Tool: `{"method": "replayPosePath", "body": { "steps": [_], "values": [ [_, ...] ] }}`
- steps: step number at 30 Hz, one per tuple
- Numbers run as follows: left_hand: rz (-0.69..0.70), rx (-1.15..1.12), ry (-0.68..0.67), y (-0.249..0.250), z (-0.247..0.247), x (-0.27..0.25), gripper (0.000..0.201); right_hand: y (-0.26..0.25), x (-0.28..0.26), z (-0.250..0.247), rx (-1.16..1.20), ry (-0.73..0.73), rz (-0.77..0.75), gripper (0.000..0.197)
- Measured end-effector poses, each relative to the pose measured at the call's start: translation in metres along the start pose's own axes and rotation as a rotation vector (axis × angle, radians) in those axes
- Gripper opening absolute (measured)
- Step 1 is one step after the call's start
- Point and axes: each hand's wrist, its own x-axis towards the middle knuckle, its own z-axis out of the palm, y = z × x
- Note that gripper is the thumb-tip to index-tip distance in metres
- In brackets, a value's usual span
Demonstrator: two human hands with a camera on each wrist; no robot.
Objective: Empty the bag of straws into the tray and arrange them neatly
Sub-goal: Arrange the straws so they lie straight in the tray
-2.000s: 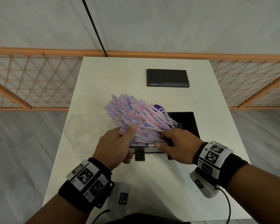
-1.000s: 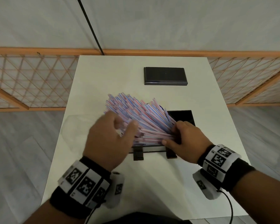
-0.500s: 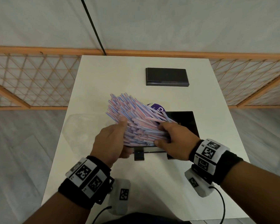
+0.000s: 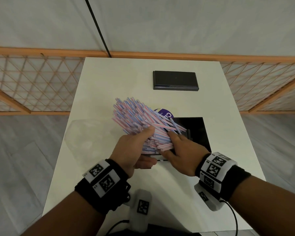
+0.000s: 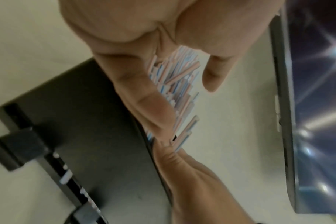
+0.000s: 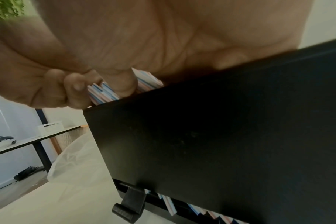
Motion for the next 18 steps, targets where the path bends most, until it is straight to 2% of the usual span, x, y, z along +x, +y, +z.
{"method": "replayPosePath", "body": {
  "steps": [7,14,18],
  "values": [
    [-0.126,-0.109,-0.054,0.003,-0.006,0.001,0.042,-0.004,-0.001,0.0,0.018,0.008,0.042,0.092],
    [-0.169,-0.15,-0.15,0.007,-0.003,0.0,0.048,-0.006,-0.001,0.0,0.046,0.01,0.066,0.087],
    [-0.221,-0.211,-0.201,0.008,0.005,0.0,0.055,-0.005,0.001,0.003,0.043,-0.001,0.072,0.096]
  ]
}}
